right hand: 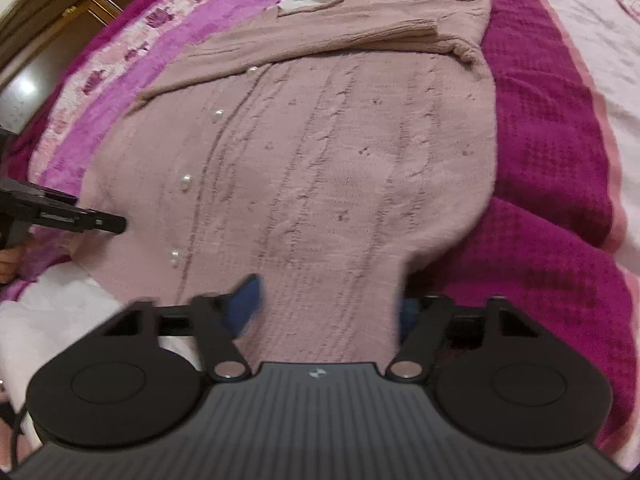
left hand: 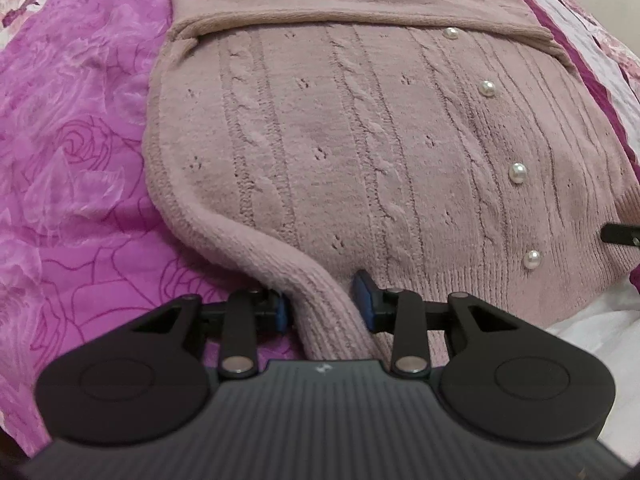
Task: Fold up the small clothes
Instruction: 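Grasp the cardigan hem with the left tool while the right tool grasps the hem too, then lift the hem with both tools and fold it toward the collar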
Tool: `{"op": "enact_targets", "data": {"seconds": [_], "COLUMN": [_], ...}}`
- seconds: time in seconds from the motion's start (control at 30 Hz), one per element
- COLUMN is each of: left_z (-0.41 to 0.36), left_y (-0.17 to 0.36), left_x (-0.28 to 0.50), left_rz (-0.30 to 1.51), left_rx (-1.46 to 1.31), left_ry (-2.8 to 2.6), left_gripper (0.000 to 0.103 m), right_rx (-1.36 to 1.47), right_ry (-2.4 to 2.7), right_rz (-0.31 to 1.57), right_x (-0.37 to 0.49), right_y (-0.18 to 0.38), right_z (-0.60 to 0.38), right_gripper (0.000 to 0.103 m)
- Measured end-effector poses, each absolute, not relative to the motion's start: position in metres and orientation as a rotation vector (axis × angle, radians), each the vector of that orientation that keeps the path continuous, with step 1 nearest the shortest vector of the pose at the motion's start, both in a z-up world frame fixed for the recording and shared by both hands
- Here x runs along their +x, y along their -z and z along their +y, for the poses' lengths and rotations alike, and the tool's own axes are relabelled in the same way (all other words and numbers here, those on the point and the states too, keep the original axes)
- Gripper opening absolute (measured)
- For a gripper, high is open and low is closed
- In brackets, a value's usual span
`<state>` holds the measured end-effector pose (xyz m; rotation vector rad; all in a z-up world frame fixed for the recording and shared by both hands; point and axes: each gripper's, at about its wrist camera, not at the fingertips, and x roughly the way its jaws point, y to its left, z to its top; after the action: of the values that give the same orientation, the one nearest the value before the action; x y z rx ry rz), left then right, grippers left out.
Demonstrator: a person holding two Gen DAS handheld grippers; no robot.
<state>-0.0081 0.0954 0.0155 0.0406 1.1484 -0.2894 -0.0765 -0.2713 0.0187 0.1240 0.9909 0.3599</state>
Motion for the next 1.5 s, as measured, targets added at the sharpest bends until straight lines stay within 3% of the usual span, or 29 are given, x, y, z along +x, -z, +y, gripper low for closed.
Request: {"op": "enact_targets", "data": {"seconds": [0.1,0.23,0.87,1.5], "left_z": [0.101,0.110,0.143,0.149], "left_y": [-0.018,-0.026,-0.094,-0.116], "left_x": [-0.012,-0.016,-0.024,0.011], "left_rz": [1.130,1.089,0.727,0.633], "left_rx": [0.013,-0.060,-0.360,-0.416], "left_ry": [0.274,0.274,0.239,0.166], "left_gripper": [0.019,0.015,0.015,0.015], "right_rx": [0.167,0.296,0.670,0.686], "right_ry": [-0.357,-0.365,-0.398,-0.364], "right_rz": [0.979,0.947,0.586,0.460], "right_x": [-0.077,-0.079,-0.068,-0.020], "right_y": [-0.018,-0.021,-0.055,-0.088], "right_z": [-0.279,-0.295,-0.323,-0.334], "right_gripper": [0.027,0.020,0.016,0.016]}}
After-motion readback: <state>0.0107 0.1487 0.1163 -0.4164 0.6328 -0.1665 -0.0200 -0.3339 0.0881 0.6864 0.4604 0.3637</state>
